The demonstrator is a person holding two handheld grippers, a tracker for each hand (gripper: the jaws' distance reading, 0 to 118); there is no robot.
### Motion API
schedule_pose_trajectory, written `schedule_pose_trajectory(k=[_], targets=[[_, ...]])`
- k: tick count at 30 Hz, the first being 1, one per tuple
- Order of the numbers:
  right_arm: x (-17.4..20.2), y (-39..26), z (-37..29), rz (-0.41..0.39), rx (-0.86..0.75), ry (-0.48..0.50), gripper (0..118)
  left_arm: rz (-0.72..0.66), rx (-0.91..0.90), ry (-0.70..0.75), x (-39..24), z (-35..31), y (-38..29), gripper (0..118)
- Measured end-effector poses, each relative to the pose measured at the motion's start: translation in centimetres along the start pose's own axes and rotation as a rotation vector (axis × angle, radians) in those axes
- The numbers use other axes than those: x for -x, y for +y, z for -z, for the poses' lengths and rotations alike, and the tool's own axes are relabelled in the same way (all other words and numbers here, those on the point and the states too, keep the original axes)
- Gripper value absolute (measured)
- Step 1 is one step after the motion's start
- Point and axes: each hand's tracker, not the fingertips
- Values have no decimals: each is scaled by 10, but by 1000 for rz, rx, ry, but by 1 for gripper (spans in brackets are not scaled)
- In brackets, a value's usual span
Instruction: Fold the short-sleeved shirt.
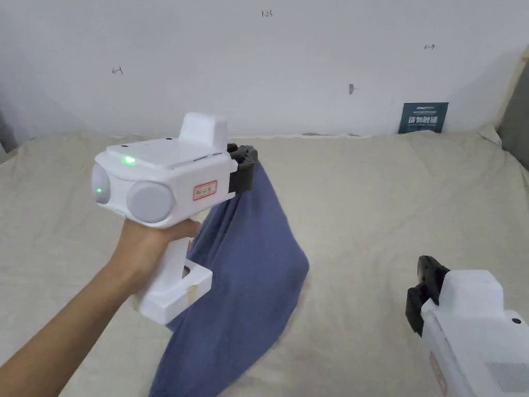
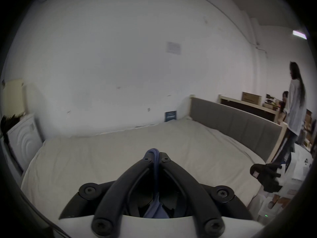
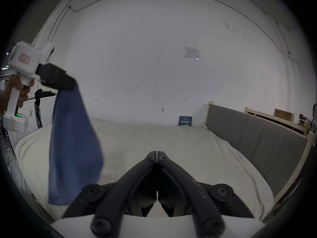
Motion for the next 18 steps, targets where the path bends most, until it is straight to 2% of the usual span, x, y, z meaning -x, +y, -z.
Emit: schedule_pose_trajectory(k=[4, 11, 18], targets=[[-21, -4, -18, -5, -5, -53, 1, 17, 47, -86, -37, 30, -5, 4], [-48, -19, -31, 0, 35, -112, 1, -50, 276, -220, -79, 83, -89, 4], [-52, -34, -25, 23, 89, -117, 1, -91, 612, -159, -101, 142, -204, 4]])
